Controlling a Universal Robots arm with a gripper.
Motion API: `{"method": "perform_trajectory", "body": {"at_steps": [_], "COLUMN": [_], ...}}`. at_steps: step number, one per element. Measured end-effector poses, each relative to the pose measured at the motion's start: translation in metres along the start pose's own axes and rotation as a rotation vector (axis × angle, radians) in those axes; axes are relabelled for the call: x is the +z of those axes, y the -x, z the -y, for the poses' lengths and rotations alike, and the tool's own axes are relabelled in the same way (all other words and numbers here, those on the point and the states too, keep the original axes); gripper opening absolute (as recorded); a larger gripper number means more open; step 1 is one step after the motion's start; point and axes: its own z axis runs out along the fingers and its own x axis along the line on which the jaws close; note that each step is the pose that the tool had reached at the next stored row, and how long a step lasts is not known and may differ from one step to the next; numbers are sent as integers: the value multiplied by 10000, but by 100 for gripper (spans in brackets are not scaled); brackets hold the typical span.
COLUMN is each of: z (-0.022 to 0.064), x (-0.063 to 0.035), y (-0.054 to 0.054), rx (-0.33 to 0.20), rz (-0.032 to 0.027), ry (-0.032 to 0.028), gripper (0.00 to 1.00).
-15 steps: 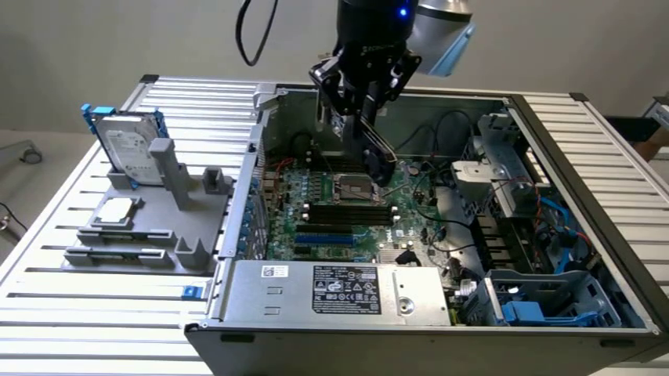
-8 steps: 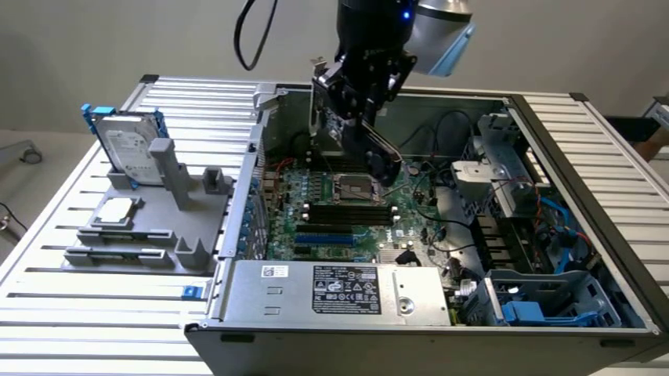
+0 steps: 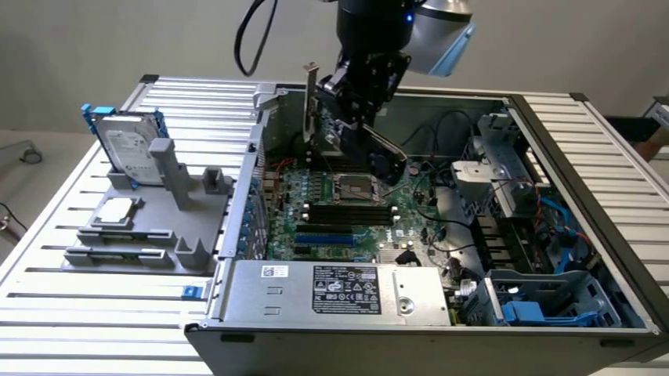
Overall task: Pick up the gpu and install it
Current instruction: 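Insert the gpu into the slot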
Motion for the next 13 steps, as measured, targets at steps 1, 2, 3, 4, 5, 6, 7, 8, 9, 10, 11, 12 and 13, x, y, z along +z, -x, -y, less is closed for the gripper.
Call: {"method": "perform_trajectory", "body": {"at_steps": [1,2,3,4,5,6,7,8,9,10,11,12,13], "z": [0,0,0,0,0,0,0,0,0,0,0,0,0], "x": [5,10,14,19,23,28,33,37,42,46,51,55,60], "y": [0,0,0,1,1,1,1,1,1,1,1,1,1], "rx": [-197,-376,-550,-731,-909,-1106,-1286,-1467,-1646,-1830,-2012,-2190,-2370], "rz": [-1,0,0,0,0,0,0,-1,-1,1,2,5,8], "ry": [-5,-8,-12,-16,-20,-25,-28,-32,-36,-42,-49,-56,-64], "gripper": [27,27,27,27,27,27,27,27,27,27,27,27,27]}}
